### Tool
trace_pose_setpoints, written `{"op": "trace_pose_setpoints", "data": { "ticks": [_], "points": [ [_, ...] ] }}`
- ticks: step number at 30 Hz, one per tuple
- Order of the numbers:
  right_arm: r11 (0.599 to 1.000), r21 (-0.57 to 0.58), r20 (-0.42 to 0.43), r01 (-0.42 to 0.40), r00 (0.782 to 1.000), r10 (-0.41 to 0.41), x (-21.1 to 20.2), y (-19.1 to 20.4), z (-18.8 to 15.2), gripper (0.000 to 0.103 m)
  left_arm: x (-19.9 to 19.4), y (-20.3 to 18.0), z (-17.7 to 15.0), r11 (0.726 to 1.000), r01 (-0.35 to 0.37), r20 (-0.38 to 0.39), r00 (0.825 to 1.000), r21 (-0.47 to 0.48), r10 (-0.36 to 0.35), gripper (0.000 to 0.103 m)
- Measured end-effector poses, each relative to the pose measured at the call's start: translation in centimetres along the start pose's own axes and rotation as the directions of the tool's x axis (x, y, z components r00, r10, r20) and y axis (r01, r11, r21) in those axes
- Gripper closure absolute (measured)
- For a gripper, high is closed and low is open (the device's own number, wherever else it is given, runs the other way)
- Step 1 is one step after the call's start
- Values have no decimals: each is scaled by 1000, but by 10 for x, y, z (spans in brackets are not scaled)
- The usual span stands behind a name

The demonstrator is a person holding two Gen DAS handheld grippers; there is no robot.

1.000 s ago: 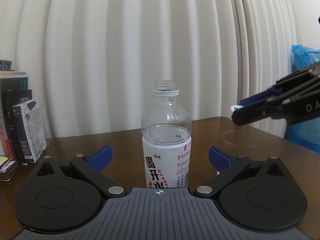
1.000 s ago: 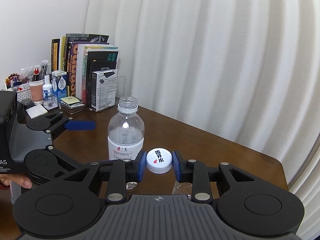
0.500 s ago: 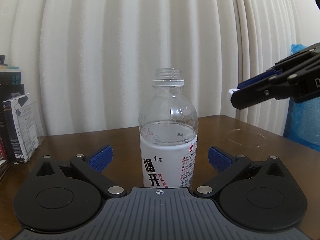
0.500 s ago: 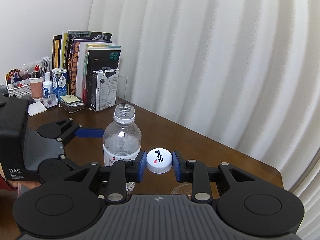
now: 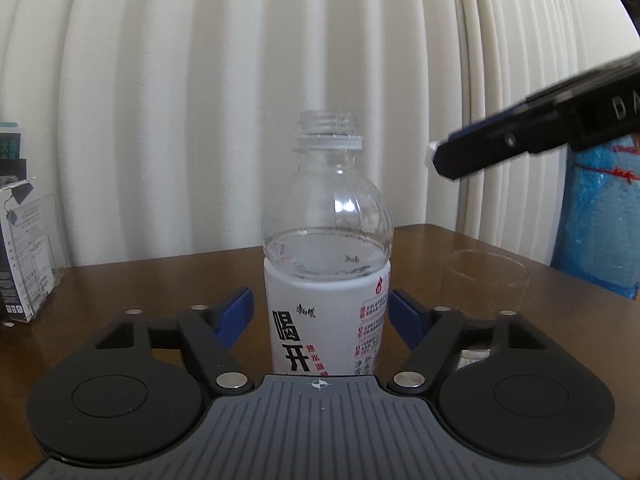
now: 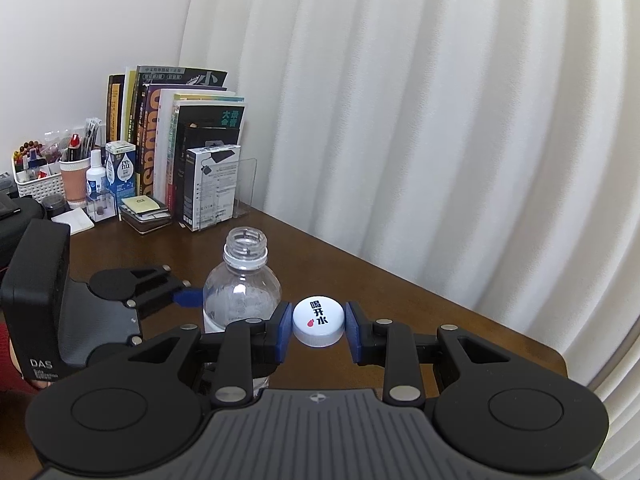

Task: Unscrew bottle cap and pour
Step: 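Close the left gripper on the bottle body while the right gripper carries the cap over it, then lower the cap onto the bottle neck with the right gripper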

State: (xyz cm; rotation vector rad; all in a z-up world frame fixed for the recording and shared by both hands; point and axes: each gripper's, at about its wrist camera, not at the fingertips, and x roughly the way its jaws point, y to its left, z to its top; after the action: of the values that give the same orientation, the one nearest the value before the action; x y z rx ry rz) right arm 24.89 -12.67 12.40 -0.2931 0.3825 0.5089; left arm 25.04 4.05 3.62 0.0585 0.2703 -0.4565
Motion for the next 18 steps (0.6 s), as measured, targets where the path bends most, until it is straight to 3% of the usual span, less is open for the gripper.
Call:
{"op": "trace_pose_setpoints", "data": {
  "ticks": [6,18],
  "points": [
    [1000,-17,6,-24,1000,24,2,2,7,71,-3,8,-3,998,52,8,999,-41,-52,43],
    [991,-43,14,-128,992,129,1,1,34,72,-9,17,-2,995,93,12,996,-28,-93,45]
  ]
}}
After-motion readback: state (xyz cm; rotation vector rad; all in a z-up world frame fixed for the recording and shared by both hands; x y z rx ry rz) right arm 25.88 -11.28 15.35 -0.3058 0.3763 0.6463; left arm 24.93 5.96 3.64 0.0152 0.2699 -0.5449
